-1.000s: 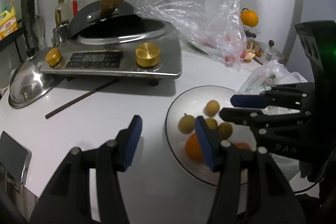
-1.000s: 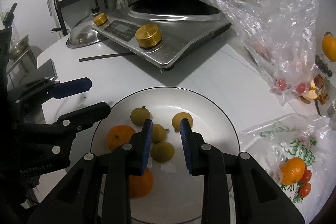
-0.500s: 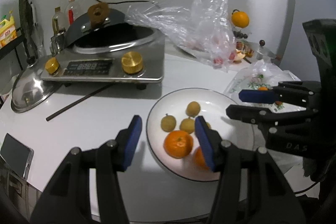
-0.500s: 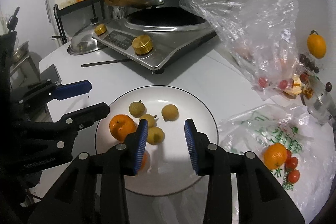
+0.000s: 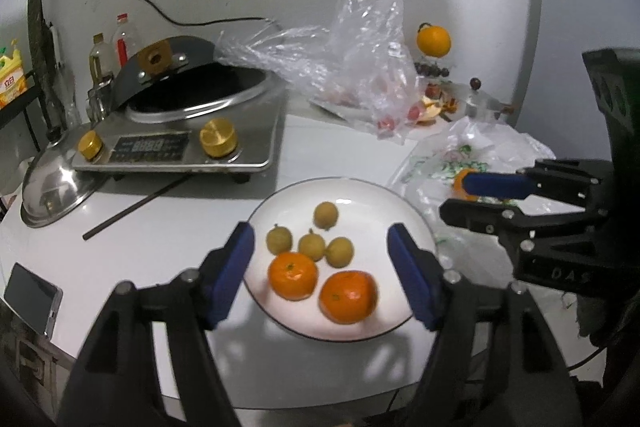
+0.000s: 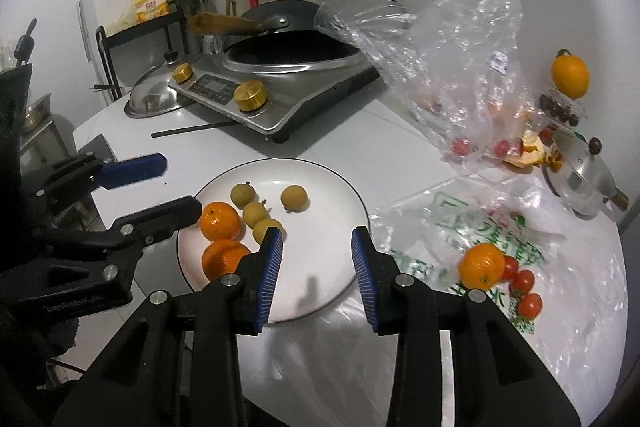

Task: Organize fruits
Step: 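Move both tools back over the mandarin and cherry tomatoes on the bag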

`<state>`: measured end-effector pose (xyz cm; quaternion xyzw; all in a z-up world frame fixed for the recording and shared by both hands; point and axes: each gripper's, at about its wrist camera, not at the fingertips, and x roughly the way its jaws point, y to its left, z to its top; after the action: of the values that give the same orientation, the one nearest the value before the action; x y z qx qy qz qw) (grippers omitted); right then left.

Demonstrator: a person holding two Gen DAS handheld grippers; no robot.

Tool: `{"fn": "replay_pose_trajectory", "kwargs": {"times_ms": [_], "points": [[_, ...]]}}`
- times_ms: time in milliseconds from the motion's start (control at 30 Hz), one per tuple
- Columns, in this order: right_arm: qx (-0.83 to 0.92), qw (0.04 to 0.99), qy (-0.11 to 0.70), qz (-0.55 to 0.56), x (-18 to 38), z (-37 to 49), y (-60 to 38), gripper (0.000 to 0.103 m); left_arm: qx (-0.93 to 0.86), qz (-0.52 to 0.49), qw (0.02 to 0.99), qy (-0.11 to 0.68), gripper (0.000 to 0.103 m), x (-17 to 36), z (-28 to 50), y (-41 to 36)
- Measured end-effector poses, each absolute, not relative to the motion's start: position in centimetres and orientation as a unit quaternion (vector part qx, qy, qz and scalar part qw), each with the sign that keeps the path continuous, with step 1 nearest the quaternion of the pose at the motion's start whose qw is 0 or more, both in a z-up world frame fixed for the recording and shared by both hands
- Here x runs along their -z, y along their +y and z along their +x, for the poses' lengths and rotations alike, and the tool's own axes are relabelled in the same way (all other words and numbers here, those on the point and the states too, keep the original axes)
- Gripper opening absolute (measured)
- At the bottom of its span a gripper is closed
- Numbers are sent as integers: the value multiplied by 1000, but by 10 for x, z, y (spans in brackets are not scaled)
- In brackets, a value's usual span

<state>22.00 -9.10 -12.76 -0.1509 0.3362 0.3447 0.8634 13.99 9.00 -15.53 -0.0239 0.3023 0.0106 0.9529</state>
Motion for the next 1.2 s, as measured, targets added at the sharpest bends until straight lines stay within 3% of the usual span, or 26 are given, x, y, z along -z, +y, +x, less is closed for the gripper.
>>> {"fn": "replay_pose_trajectory", "kwargs": {"times_ms": [1200], "points": [[-291,891,338,-82,134,248,-226,38,38,38,942,332,71,154,185,-26]]}}
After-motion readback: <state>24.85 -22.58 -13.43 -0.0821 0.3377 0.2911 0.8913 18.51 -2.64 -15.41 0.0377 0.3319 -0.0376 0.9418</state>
